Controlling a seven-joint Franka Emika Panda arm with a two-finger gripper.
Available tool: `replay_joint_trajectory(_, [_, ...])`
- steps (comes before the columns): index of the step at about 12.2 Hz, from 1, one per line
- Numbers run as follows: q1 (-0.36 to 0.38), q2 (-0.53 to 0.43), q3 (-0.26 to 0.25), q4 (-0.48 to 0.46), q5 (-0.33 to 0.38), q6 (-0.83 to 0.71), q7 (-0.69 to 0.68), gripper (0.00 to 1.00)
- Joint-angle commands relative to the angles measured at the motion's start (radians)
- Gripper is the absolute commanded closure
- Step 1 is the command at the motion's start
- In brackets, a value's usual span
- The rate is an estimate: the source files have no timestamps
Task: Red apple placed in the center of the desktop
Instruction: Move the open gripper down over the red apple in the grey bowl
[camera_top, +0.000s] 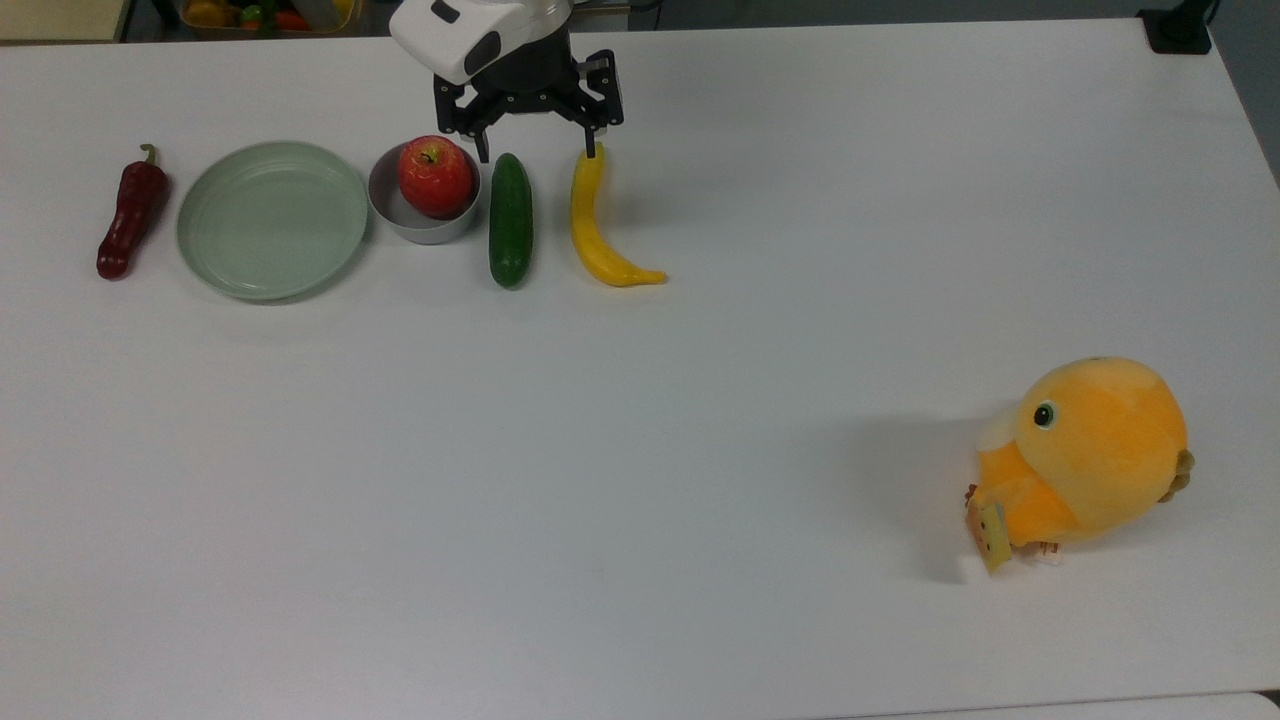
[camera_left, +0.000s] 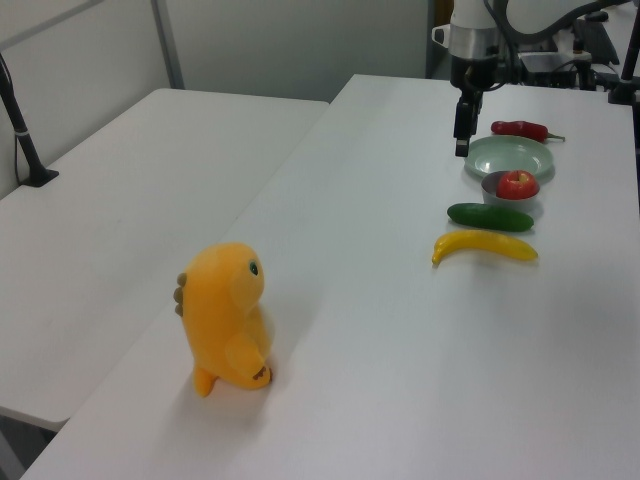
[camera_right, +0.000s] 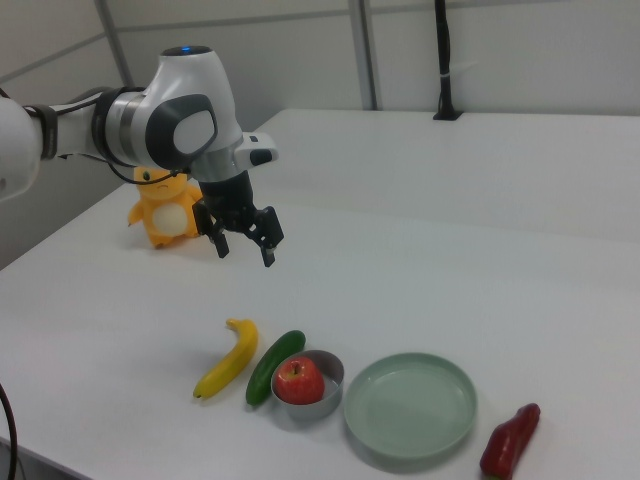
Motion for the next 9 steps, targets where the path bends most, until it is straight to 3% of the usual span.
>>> replay_joint_trajectory(1, [0.003,-0.065,-0.008,-0.084,-0.054,0.021,0.014,0.00])
replay_joint_trajectory(3, [-0.014,-0.081,-0.008,-0.157,-0.111,0.074,0.013,0.00])
replay_joint_trajectory(6, [-0.039,-0.075,-0.028,-0.184,-0.143,0.078,-0.015,0.00])
replay_joint_trajectory(9, [-0.043,-0.056,-0.087,-0.194,-0.185,0.083,-0.066,0.00])
